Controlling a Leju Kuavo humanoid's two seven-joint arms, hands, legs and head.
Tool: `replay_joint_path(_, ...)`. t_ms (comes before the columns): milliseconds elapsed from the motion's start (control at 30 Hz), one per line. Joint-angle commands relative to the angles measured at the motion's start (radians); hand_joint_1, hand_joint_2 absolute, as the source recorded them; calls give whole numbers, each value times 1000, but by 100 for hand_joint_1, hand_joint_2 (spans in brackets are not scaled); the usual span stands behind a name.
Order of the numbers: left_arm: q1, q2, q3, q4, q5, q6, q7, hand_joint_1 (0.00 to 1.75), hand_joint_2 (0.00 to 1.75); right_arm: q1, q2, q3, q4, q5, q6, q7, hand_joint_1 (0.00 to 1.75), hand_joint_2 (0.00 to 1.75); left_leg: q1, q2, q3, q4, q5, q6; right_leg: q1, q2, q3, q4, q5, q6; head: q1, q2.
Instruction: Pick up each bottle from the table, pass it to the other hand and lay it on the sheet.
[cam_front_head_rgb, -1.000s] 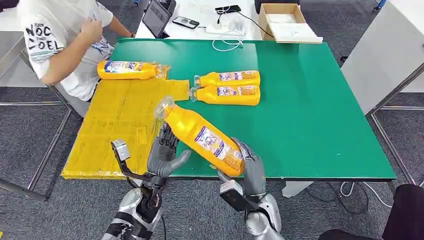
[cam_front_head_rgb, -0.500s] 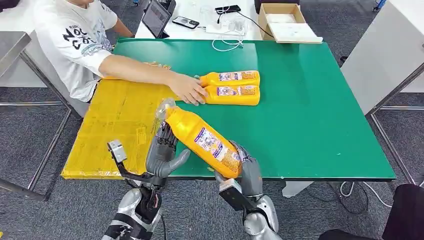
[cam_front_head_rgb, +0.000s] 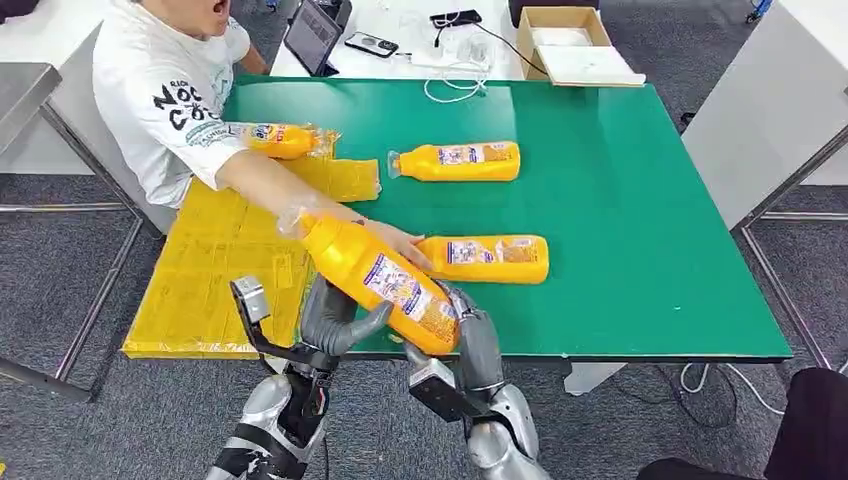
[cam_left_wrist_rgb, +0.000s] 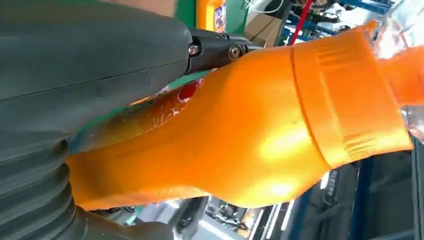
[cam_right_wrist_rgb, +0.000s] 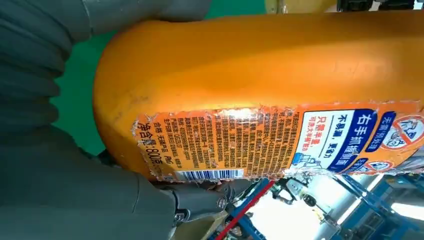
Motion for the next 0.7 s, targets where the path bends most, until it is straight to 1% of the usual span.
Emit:
replay_joint_path(33, -60, 19, -47, 118, 5, -12, 25, 0, 175, -67, 2, 126, 157, 47, -10, 3, 175, 175, 0, 2, 8, -1, -3, 1, 1, 1, 7, -1, -2, -3, 0, 0)
replay_joint_path(67, -63, 19, -48, 125, 5, -9, 25, 0, 175, -66, 5, 143, 177, 53, -15, -1, 175, 175, 0, 2, 6, -1, -2, 1, 1, 1, 5, -1, -1, -2, 0, 0)
replay_joint_path(133, -66, 19, -49, 135, 15, -16, 26, 0, 175, -71, 4, 168, 213, 50, -19, -2, 175, 175, 0, 2, 9, -1, -3, 1, 1, 0, 9, -2, -2, -3, 0, 0)
replay_joint_path(167, -66, 19, -50, 137, 16, -16, 27, 0, 175, -71, 4, 176, 223, 53, -22, -3, 175, 175, 0, 1, 7, -1, -2, 0, 1, -1, 6, -1, -2, -2, 0, 0)
replay_joint_path(200, -67, 20, -50, 142, 24, -23, 32, 0, 175, -73, 3, 184, 235, 53, -27, -4, 175, 175, 0, 1, 8, -2, -2, 1, 1, -1, 8, -1, -2, -3, 0, 0)
replay_joint_path(233, -67, 20, -50, 142, 24, -23, 32, 0, 175, -73, 3, 184, 235, 53, -27, -4, 175, 175, 1, 0, 4, -1, -1, 0, 1, -1, 4, -2, -1, -2, 1, 0)
replay_joint_path(300, -69, 17, -50, 150, 32, -28, 36, 0, 175, -76, 3, 194, 247, 59, -29, -3, 175, 175, 0, 1, 9, -1, -3, 1, 1, -1, 8, -2, -3, -3, 0, 0)
replay_joint_path(333, -69, 17, -50, 150, 32, -28, 36, 0, 175, -76, 3, 194, 247, 59, -29, -3, 175, 175, 0, 1, 6, -1, -2, 1, 1, -1, 5, -1, -2, -2, 0, 0)
replay_joint_path(367, -69, 17, -50, 150, 32, -28, 36, 0, 175, -76, 3, 194, 247, 59, -29, -3, 175, 175, 0, 1, 8, -1, -3, 1, 1, -1, 8, -2, -3, -2, 0, 0)
replay_joint_path(400, -69, 11, -40, 152, 63, -50, 38, 0, 175, -82, 1, 205, 259, 63, -19, 5, 175, 175, 0, 0, 5, -1, -2, 1, 1, -1, 5, -1, -2, -2, 0, 0)
replay_joint_path(433, -71, 11, -37, 147, 72, -52, 38, 0, 175, -85, 0, 211, 274, 65, -12, 11, 175, 175, 0, 0, 8, -1, -3, 1, 1, -2, 8, -1, -3, -3, 0, 0)
replay_joint_path(467, -70, 10, -36, 144, 83, -56, 42, 0, 175, -88, -1, 214, 285, 67, -12, 14, 175, 175, 0, 0, 5, -1, -1, 1, 1, -1, 4, -1, -1, -2, 0, 0)
replay_joint_path(533, -68, 6, -26, 135, 116, -65, 50, 0, 175, -93, -4, 220, 312, 68, -6, 17, 175, 175, 0, 0, 9, -1, -3, 1, 1, -2, 8, -1, -3, -3, 0, 0)
replay_joint_path(567, -66, 3, -18, 129, 142, -75, 55, 0, 175, -98, -5, 219, 328, 64, 2, 21, 175, 175, 0, 0, 6, -1, -2, 1, 1, -2, 5, -1, -2, -2, 0, 0)
replay_joint_path(600, -62, 1, -12, 118, 160, -78, 55, 0, 175, -105, -8, 224, 348, 70, 11, 31, 175, 175, 0, 0, 8, -1, -3, 1, 1, -2, 8, -1, -3, -3, 0, 0)
replay_joint_path(633, -62, 2, -12, 114, 161, -77, 57, 0, 175, -106, -10, 224, 355, 72, 13, 33, 175, 175, 1, 0, 3, -1, -1, 0, 1, -2, 3, -1, -1, -2, 0, 0)
replay_joint_path(700, -57, -1, -6, 108, 175, -76, 58, 0, 175, -109, -10, 223, 371, 70, 17, 33, 175, 175, 0, -1, 8, -1, -3, 1, 1, -3, 8, -1, -3, -3, 0, 0)
